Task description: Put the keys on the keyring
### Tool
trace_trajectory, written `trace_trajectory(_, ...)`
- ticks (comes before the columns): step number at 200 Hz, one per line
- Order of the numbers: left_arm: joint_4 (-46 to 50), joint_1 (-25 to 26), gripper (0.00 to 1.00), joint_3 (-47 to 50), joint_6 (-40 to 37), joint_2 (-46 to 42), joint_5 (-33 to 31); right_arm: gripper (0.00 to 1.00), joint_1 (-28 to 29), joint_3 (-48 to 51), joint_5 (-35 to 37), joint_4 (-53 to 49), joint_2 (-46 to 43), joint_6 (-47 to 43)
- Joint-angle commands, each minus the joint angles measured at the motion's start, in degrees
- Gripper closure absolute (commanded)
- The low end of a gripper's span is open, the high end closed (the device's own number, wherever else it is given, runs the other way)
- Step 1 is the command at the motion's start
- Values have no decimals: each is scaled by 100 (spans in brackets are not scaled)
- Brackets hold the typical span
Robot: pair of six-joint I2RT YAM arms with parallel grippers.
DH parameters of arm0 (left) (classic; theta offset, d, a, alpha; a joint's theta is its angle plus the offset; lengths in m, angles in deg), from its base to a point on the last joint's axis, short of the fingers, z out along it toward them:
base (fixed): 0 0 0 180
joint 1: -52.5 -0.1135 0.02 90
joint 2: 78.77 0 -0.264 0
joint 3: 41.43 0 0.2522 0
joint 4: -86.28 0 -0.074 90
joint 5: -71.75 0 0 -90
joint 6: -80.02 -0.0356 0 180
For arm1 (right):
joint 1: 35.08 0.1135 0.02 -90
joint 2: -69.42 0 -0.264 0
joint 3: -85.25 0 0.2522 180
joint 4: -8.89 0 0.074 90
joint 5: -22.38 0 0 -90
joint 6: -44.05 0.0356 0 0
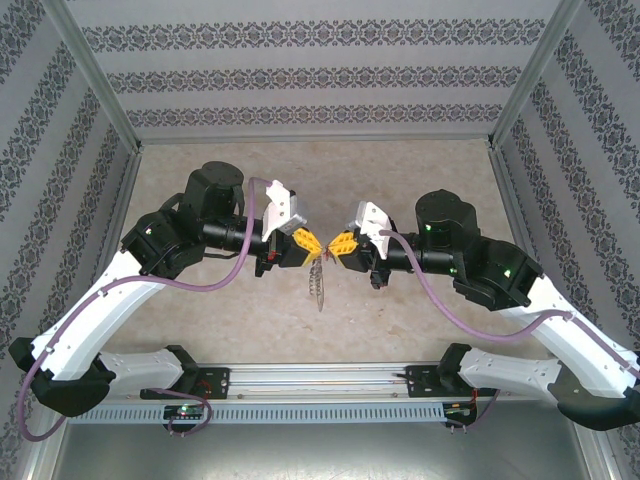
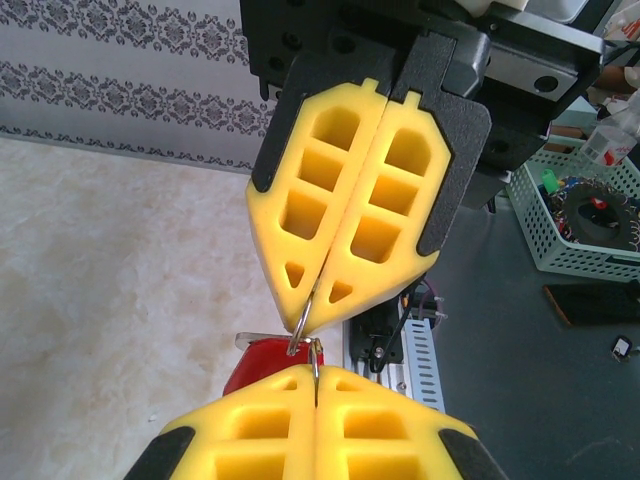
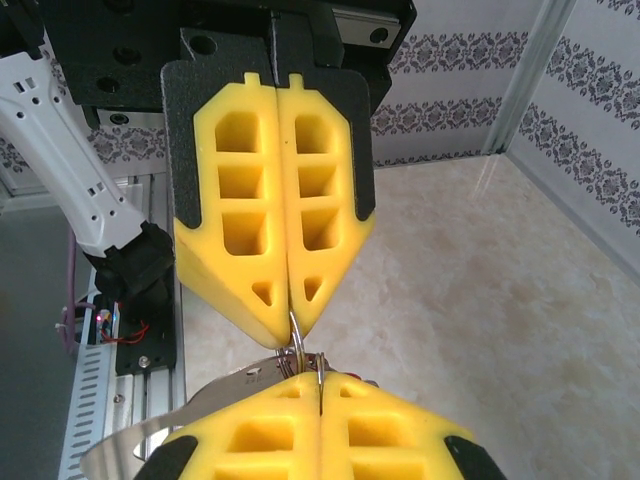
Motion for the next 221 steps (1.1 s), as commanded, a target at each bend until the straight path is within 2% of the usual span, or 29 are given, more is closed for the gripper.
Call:
trace_trajectory(1,55,80,100,-172,-137,-25,43,100,72,-95,-127,186,-42,-29)
trace_trajectory(221,103,81,100,-251,-182,-13,9,100,79,-156,-341,96,0,13)
